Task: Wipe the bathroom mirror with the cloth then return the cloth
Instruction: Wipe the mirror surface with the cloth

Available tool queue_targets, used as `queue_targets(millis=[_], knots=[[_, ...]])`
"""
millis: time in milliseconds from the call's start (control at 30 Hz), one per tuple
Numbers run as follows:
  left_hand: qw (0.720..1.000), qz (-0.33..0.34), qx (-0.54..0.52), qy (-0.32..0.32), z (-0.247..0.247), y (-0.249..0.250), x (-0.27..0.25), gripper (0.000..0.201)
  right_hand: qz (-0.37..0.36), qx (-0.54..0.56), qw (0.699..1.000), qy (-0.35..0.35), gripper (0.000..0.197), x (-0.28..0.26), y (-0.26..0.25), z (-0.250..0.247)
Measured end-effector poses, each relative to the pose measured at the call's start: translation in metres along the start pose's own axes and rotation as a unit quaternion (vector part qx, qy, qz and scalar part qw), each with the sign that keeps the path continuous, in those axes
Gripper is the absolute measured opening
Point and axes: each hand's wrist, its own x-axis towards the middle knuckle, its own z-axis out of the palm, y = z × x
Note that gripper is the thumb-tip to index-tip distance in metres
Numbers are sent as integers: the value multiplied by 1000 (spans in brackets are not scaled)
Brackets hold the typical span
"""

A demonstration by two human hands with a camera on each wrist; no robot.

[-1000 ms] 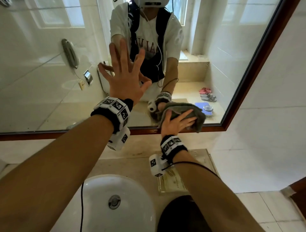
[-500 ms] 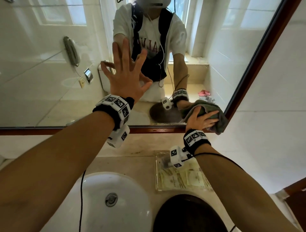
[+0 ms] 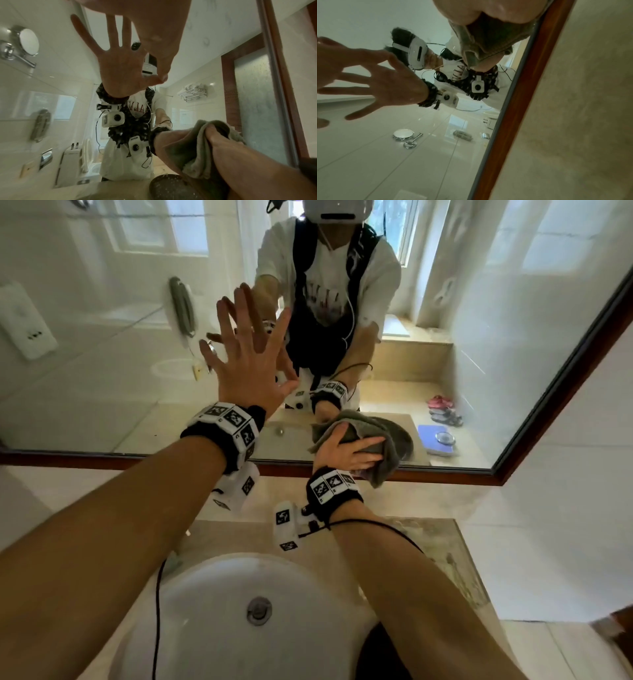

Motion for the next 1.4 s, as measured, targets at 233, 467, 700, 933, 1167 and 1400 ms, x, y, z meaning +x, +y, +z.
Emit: queue_targets(millis=[233, 467, 700, 933, 1167, 1400], knots=[[999, -6, -39, -7, 10, -6, -2, 113, 22, -6, 1000, 5, 90, 12, 6, -4], [999, -2, -44, -7, 13, -8, -2, 112, 33, -8, 999, 42, 89, 57, -6, -44], [999, 4, -38, 4, 13, -9, -3, 111, -4, -37, 993, 108, 84, 105, -24, -100], [999, 8, -45, 9, 16, -9, -3, 107, -27, -41, 992, 119, 78, 91, -35, -83], [998, 5, -57, 9, 16, -9, -3, 105, 33, 5, 997, 72, 82, 28, -35, -23], [998, 4, -65, 1, 18, -9, -3, 104, 37, 34, 999, 0, 99, -22, -16, 20]])
